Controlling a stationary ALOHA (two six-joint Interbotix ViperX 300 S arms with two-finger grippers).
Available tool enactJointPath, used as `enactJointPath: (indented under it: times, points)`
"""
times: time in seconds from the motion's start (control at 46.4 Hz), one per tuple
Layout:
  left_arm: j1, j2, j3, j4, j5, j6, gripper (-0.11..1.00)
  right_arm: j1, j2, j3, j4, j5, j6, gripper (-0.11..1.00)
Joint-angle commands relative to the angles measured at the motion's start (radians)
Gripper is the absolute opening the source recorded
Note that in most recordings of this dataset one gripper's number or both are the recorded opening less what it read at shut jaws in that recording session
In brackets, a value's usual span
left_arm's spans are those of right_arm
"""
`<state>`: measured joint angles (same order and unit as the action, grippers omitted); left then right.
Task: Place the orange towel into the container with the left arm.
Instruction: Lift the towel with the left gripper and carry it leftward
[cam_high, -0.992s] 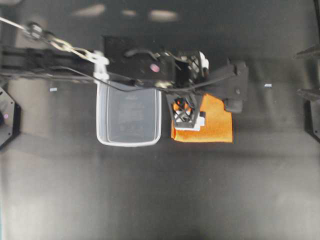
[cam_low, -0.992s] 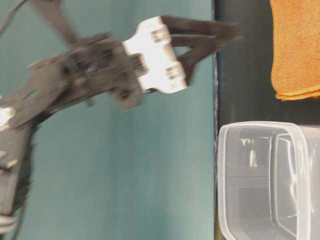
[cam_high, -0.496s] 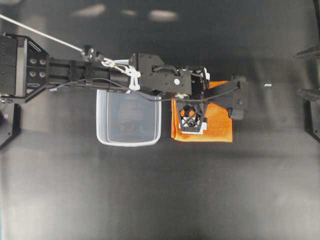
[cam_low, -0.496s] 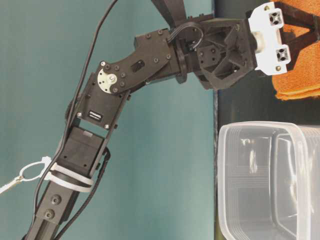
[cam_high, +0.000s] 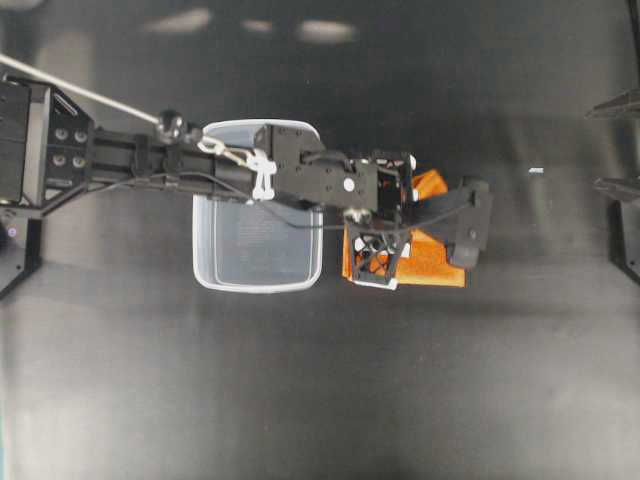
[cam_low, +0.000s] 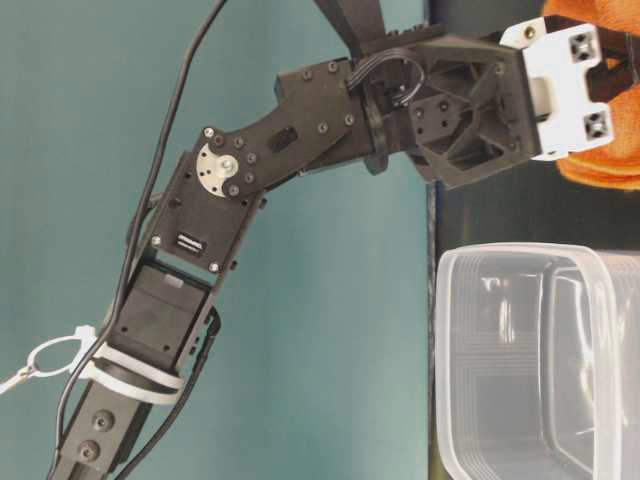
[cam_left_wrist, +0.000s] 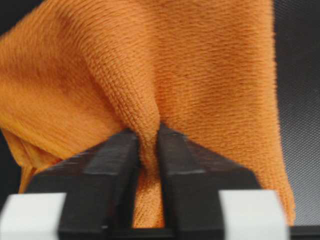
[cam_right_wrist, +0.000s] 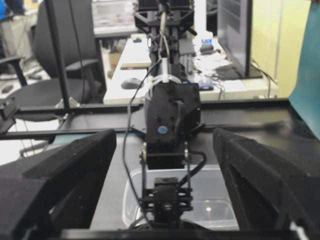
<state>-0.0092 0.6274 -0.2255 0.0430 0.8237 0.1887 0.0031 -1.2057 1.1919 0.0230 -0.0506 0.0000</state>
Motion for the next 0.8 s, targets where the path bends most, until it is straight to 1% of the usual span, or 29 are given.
enactJointPath:
  times: [0.0,0.173,0.28,0.41,0.518,0.582,0.669,0.776]
  points:
    - [0.005,-0.038,-0.006,0.003,0.0,-0.003,0.06,0.002,0.006,-0.006,0.0,-0.005,0.002,0.76]
    - [0.003,-0.147,-0.008,0.003,0.005,-0.003,0.06,0.002,0.006,-0.005,0.0,-0.003,0.002,0.76]
    - [0.003,-0.255,-0.008,0.003,0.02,-0.003,0.06,0.002,0.006,-0.005,0.0,-0.003,0.002,0.76]
    - [0.009,-0.397,0.006,0.003,0.071,-0.003,0.06,0.0,0.006,0.0,-0.002,-0.003,0.002,0.76]
    - [0.017,-0.497,0.064,0.003,0.167,-0.003,0.06,0.0,0.006,0.003,0.0,-0.003,0.002,0.76]
    - [0.023,-0.551,0.126,0.003,0.21,-0.003,0.06,0.002,0.006,0.003,0.0,-0.003,0.002,0.76]
    - [0.028,-0.601,0.218,0.003,0.224,-0.005,0.06,0.0,0.008,0.003,0.0,-0.003,0.002,0.76]
    - [0.029,-0.653,0.33,0.003,0.201,-0.005,0.06,0.002,0.009,0.005,-0.002,-0.003,0.006,0.76]
